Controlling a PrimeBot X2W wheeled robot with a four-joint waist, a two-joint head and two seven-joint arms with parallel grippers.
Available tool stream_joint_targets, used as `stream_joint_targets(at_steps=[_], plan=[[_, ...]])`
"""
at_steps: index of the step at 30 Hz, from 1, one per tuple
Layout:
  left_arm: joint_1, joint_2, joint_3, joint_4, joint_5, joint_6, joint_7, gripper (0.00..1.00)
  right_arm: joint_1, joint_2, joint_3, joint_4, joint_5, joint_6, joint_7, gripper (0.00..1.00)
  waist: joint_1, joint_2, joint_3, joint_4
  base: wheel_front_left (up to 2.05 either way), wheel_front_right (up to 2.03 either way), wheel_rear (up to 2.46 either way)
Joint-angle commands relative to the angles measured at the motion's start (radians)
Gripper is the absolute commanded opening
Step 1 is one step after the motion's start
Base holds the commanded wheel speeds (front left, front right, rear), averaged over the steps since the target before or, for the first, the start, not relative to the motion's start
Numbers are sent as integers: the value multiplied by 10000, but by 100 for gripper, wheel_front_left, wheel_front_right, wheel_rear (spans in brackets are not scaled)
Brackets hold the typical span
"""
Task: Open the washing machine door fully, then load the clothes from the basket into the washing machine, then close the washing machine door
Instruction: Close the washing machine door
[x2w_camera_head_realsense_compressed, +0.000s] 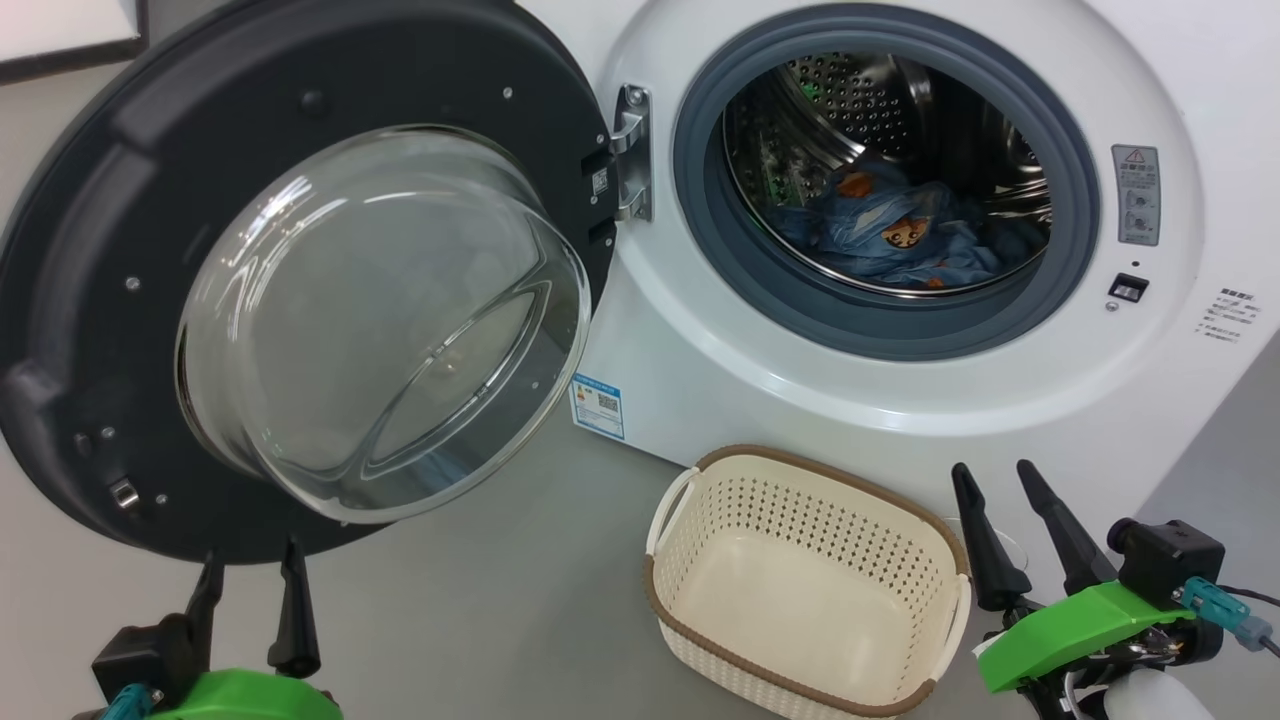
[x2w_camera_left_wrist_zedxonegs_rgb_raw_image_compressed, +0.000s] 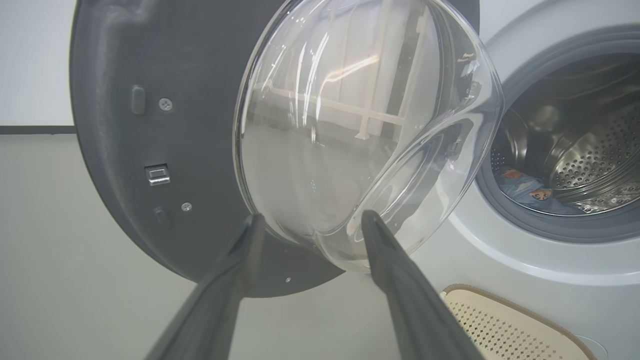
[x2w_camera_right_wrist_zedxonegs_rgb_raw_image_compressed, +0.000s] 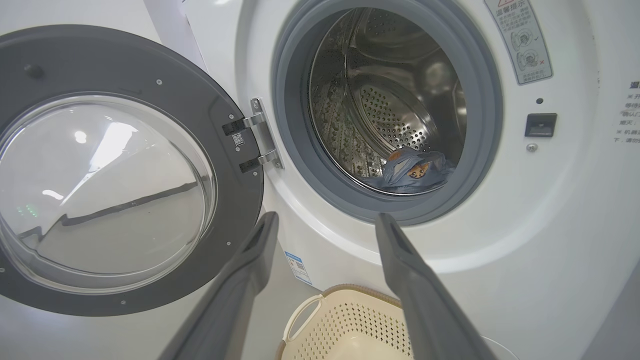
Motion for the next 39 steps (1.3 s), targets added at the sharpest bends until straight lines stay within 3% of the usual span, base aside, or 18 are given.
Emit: stream_joint_targets(at_steps=[1,39], plan=[[-271,136,349,-315,122,9,-65,100,-363,-137,272,-173,53,73,-80,100,0,0,108,95,0,0,0],[-163,-119,848,-501,398,-50,-65,100,-690,-170,615,23,216,73,-80,100,0,0,168,124,0,0,0]])
